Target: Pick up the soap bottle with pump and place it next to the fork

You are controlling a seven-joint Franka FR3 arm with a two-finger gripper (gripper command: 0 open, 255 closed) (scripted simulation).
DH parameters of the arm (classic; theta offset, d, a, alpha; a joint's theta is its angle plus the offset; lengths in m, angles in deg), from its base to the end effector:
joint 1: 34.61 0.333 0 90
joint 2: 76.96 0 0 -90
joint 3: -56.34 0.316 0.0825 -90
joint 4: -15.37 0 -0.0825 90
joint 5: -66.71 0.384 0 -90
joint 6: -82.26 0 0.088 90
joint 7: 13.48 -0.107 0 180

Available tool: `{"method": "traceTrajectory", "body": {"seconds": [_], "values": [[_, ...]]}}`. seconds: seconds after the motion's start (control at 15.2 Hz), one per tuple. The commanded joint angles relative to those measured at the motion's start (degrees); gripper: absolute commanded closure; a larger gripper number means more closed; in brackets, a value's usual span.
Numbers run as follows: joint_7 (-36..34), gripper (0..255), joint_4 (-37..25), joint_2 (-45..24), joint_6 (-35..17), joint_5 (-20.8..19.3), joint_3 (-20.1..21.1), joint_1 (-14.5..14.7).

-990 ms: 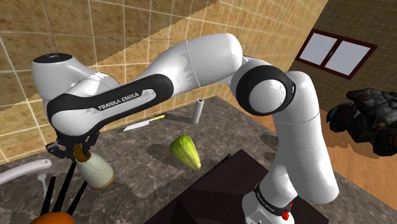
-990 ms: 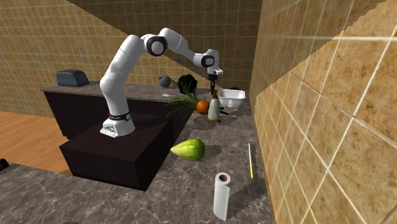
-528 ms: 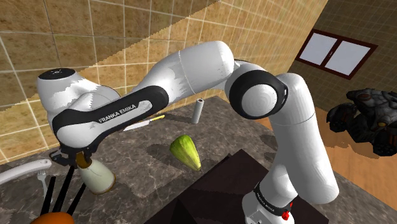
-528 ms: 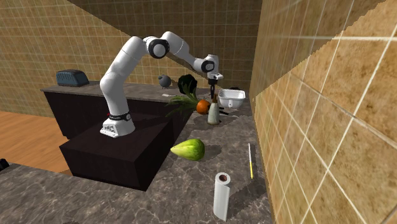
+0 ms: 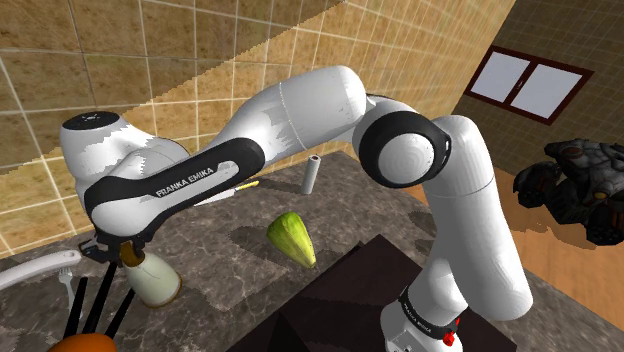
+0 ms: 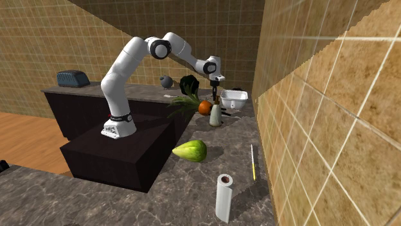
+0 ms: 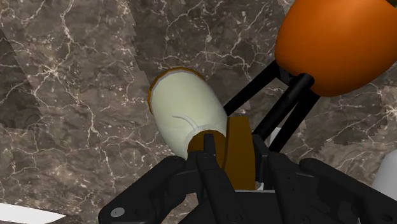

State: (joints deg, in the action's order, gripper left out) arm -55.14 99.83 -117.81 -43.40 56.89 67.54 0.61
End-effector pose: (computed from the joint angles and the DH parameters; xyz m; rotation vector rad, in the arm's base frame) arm 0.5182 0.4996 0.2640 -3.1289 -0.2097 -0.0387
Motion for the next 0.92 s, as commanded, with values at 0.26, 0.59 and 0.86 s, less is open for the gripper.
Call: {"method": "traceTrajectory", "body": {"seconds": [0.26, 0.59, 0.86], "values": [[0.0, 0, 0.0, 0.03, -0.02, 0.0, 0.0, 0.0], [0.47, 0, -1.24, 3.85, 5.0, 0.8, 0.59, -0.28], [0.47, 0, -1.24, 3.85, 5.0, 0.8, 0.59, -0.27]]}}
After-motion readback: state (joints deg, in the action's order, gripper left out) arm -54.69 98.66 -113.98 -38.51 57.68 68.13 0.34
